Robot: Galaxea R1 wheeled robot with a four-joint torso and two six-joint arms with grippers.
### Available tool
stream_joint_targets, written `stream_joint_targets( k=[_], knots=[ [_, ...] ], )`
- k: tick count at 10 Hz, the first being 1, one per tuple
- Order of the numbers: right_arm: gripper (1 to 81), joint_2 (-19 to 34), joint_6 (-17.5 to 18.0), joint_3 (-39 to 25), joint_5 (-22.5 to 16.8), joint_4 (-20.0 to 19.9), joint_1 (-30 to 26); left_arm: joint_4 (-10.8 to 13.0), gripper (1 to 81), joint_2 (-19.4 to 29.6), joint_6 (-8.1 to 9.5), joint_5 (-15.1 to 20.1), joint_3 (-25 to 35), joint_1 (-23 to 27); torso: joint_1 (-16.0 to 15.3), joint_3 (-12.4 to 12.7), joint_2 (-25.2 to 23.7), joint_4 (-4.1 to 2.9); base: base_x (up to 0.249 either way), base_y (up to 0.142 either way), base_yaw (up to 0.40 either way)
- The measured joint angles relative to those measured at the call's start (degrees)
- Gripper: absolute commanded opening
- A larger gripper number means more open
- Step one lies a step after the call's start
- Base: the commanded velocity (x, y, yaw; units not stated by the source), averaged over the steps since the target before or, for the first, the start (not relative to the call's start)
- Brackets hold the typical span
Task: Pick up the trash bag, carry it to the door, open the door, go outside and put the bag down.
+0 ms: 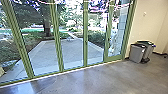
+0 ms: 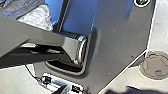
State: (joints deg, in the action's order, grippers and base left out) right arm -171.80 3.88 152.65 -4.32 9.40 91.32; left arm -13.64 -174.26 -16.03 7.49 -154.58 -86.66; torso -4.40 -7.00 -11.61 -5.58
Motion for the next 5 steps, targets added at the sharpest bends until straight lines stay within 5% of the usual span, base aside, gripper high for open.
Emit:
stream_joint_targets(
  k=[5],
  knots=[
    [81.1,0.0,0.0,0.0,0.0,0.0,0.0,0.0,1.0,0.0,-0.06,0.0,0.0,0.1,0.0,0.0,0.0,0.00,0.138,-0.013,0.000]
  ],
)
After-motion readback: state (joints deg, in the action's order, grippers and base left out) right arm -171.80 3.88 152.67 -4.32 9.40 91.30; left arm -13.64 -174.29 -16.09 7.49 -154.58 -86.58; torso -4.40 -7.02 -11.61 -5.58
